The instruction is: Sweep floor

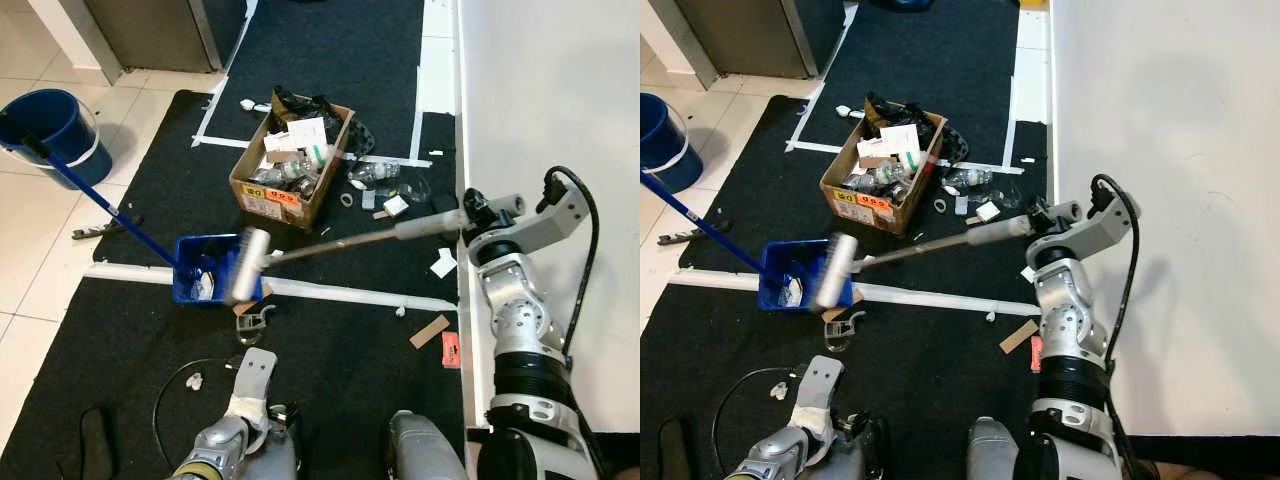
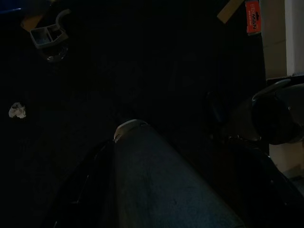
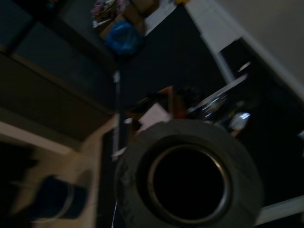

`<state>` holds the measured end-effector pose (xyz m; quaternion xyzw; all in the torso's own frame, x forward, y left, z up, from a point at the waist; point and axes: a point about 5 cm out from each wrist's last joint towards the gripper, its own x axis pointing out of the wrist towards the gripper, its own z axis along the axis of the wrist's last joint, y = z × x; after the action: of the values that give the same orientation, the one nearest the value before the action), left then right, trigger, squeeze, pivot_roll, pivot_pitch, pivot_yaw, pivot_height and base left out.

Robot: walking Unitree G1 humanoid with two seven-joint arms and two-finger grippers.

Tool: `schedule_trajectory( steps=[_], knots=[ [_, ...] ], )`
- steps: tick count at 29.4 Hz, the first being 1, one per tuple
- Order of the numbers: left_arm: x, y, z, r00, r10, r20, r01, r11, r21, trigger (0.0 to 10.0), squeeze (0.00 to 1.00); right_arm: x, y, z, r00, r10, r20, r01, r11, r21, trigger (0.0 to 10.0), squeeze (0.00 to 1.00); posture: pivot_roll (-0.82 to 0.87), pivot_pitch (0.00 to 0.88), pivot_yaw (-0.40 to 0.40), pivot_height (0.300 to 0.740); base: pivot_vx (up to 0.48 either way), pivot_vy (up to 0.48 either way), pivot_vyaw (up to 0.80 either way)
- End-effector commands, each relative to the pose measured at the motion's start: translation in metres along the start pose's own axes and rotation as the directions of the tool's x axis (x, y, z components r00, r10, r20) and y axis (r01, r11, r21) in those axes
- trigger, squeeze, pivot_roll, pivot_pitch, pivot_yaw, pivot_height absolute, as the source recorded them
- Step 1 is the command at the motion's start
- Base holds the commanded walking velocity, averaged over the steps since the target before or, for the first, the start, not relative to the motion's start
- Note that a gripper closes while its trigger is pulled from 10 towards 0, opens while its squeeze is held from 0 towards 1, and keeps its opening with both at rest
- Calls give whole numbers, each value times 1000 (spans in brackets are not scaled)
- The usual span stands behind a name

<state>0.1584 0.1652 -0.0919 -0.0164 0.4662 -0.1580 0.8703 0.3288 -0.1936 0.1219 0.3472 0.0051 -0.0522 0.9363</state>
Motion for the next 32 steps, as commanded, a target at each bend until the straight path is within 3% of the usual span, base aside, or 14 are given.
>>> schedule_trajectory(
  steps=[1, 2, 5, 6, 7, 9, 15, 17, 20, 22, 23, 24, 27, 32],
  knots=[
    [-7, -8, -37, 989, -24, -143, 20, 999, -34, 10000, 0, 0, -6, 17, 996, -38, 79, 47, 992, -114, 10000, 0, -29, 154, 9, 740, 0, 0, 0],
    [-7, -8, -37, 989, -24, -143, 20, 999, -34, 10000, 0, 0, -6, 17, 996, -38, 79, 47, 992, -114, 10000, 0, -29, 154, 9, 740, 0, 0, 0],
    [-7, -8, -38, 989, -26, -143, 21, 999, -33, 10000, 0, 2, -11, 32, 989, -69, 134, 106, 949, -296, 10000, 0, -30, 157, 9, 740, 0, 0, 0],
    [-7, -8, -38, 989, -26, -143, 21, 999, -33, 10000, 0, 2, -11, 32, 989, -69, 134, 106, 949, -296, 10000, 0, -30, 157, 9, 740, 0, 0, 0],
    [-7, -8, -38, 989, -27, -144, 22, 999, -33, 10000, 0, 2, -11, 40, 982, -73, 172, 134, 918, -374, 10000, 0, -30, 159, 9, 740, 0, 0, 0],
    [-7, -8, -38, 989, -27, -144, 22, 999, -33, 10000, 0, 2, -11, 40, 982, -73, 172, 134, 918, -374, 10000, 0, -30, 159, 9, 740, 0, 0, 0],
    [-7, -8, -39, 989, -28, -147, 23, 999, -34, 10000, 0, 1, -12, 49, 972, -98, 213, 195, 842, -503, 10000, 0, -27, 163, 9, 740, 0, 0, 0],
    [-7, -8, -40, 988, -29, -149, 24, 999, -32, 10000, 0, 1, -15, 49, 969, -120, 214, 225, 787, -575, 10000, 0, -28, 165, 8, 740, 0, 0, 0],
    [-8, -8, -41, 988, -29, -151, 25, 999, -31, 10000, 0, 1, -16, 48, 969, -121, 214, 230, 752, -617, 10000, 0, -28, 166, 8, 740, 0, 0, 0],
    [-8, -8, -41, 988, -29, -152, 25, 999, -31, 10000, 0, 0, -19, 47, 968, -127, 216, 244, 684, -688, 10000, 0, -26, 170, 8, 740, 0, 0, 0],
    [-8, -8, -41, 988, -29, -152, 25, 999, -31, 10000, 0, 0, -19, 47, 968, -127, 216, 244, 684, -688, 10000, 0, -26, 170, 8, 740, 0, 0, 0],
    [-8, -8, -42, 988, -29, -152, 25, 999, -32, 10000, 0, -1, -21, 47, 964, -138, 228, 262, 645, -718, 10000, 0, -25, 173, 8, 740, 0, 0, 0],
    [-8, -8, -42, 988, -29, -153, 25, 999, -32, 10000, 0, -1, -22, 47, 961, -142, 239, 274, 619, -736, 10000, 0, -25, 173, 8, 740, 0, 0, 0],
    [-10, -7, -46, 987, -29, -161, 24, 999, -34, 10000, 0, -4, -28, 47, 953, -177, 246, 303, 526, -795, 10000, 0, -22, 181, 9, 740, 0, 0, 0]
  ],
)
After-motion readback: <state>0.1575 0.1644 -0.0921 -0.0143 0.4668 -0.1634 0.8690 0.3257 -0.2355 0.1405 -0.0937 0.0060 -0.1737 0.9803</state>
